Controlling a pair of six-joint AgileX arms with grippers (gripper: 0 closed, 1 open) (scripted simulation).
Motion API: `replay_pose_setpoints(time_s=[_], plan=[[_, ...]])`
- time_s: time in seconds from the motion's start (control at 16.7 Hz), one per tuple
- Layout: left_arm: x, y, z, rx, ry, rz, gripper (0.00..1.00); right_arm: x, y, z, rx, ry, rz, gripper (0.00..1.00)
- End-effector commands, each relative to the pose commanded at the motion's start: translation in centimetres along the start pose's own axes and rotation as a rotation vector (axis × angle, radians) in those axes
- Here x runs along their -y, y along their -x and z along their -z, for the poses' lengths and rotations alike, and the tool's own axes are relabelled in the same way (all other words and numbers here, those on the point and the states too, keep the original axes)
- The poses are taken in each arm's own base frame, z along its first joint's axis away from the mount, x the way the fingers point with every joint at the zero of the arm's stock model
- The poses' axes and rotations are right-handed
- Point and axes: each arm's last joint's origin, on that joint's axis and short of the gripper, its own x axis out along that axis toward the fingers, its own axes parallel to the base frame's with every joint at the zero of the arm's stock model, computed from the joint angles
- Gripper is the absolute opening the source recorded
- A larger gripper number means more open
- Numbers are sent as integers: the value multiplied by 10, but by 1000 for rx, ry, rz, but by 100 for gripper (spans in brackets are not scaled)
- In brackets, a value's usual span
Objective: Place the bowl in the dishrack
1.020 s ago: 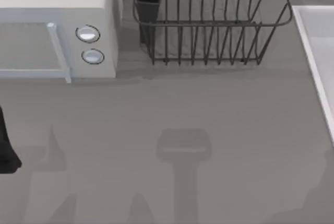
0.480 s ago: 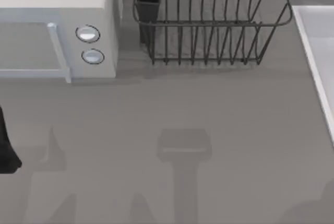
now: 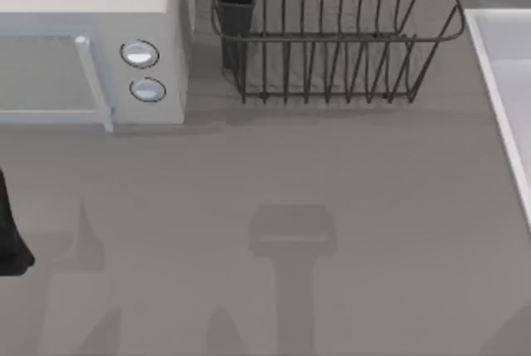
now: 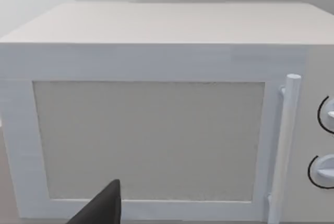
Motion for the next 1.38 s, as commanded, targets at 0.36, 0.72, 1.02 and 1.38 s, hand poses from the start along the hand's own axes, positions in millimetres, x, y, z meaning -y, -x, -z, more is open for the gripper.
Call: replay_pose_setpoints(time_s=[0.36, 0.72, 1.02, 1.38], plan=[[0, 0, 0, 0, 0, 0, 100, 0, 0, 0, 0, 0, 0, 77], [0, 0, 0, 0, 0, 0, 100, 0, 0, 0, 0, 0, 0, 32], [0, 0, 0, 0, 0, 0, 100, 0, 0, 0, 0, 0, 0, 0], [0, 0, 0, 0, 0, 0, 100, 0, 0, 0, 0, 0, 0, 0]])
